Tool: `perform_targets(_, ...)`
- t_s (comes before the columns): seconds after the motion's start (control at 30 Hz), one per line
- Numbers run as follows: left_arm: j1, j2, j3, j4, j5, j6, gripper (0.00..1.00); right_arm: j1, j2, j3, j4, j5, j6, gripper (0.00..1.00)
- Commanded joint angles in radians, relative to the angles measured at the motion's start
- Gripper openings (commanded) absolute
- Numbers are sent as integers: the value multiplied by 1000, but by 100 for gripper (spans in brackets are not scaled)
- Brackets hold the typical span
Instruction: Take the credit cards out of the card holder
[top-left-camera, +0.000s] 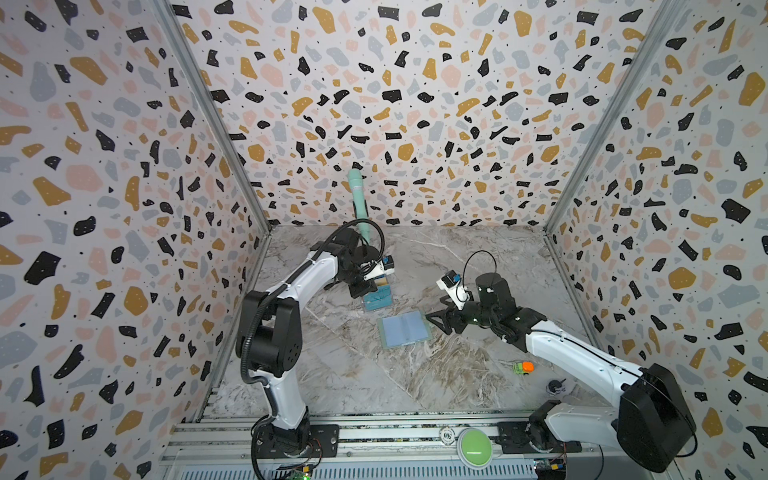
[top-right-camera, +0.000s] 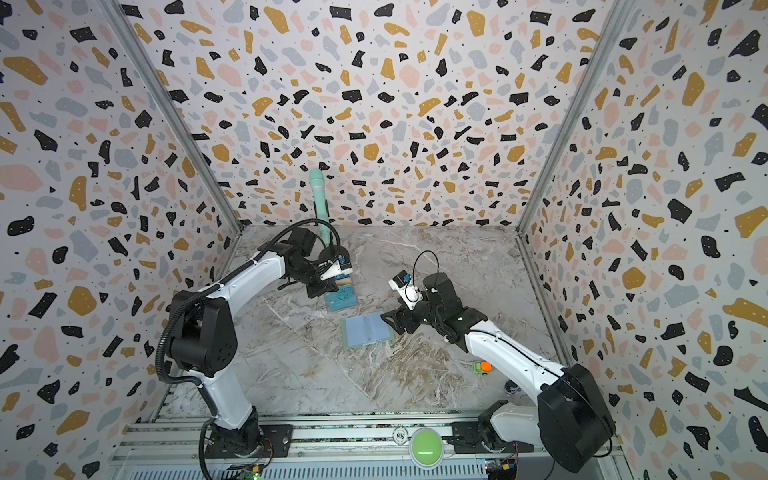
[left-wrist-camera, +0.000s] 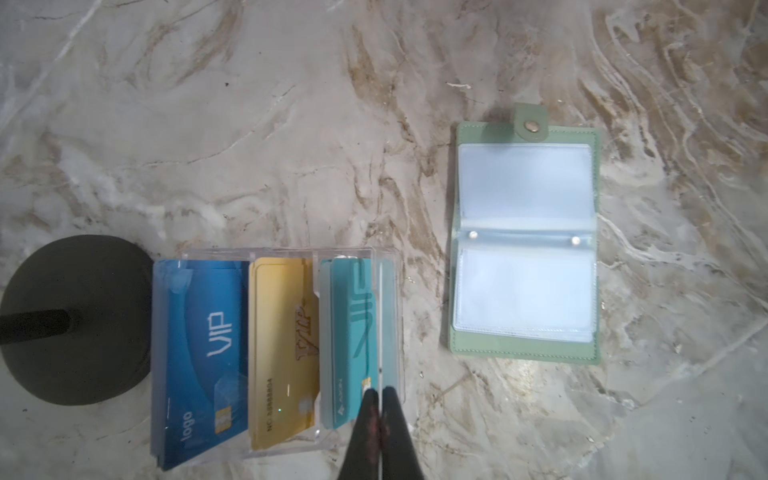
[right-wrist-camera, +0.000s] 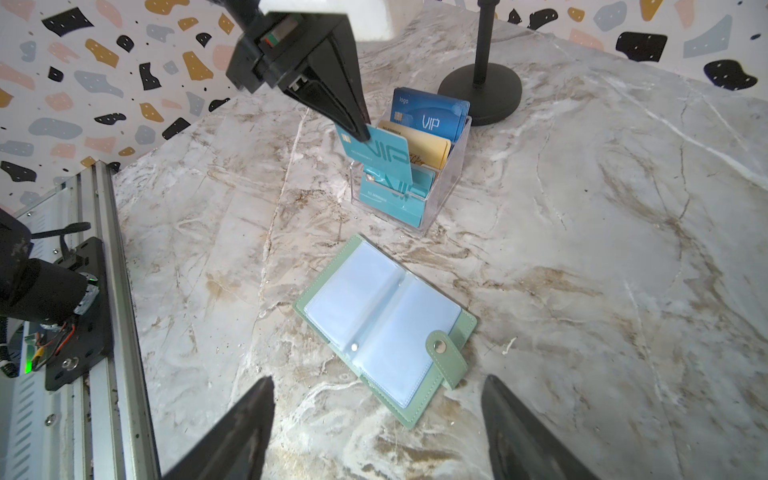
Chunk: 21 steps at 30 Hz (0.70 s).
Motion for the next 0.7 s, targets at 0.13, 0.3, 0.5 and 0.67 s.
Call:
perform_targets(0.13, 9, 2, -59, 138, -8, -32, 0, -3, 13, -3, 8, 6, 4, 79)
perform_targets(0.3, 10, 40, -43, 92, -15, -14, 0, -2, 13, -5, 7, 6, 6, 79)
perform_targets(0.5, 11, 75, -29, 81, -28, -21, 0, 0, 13, -6, 4, 4, 10, 79)
perform_targets(0.67, 11, 85, -35, 92, -26, -29, 0, 2, 11, -18, 6, 9, 12, 79)
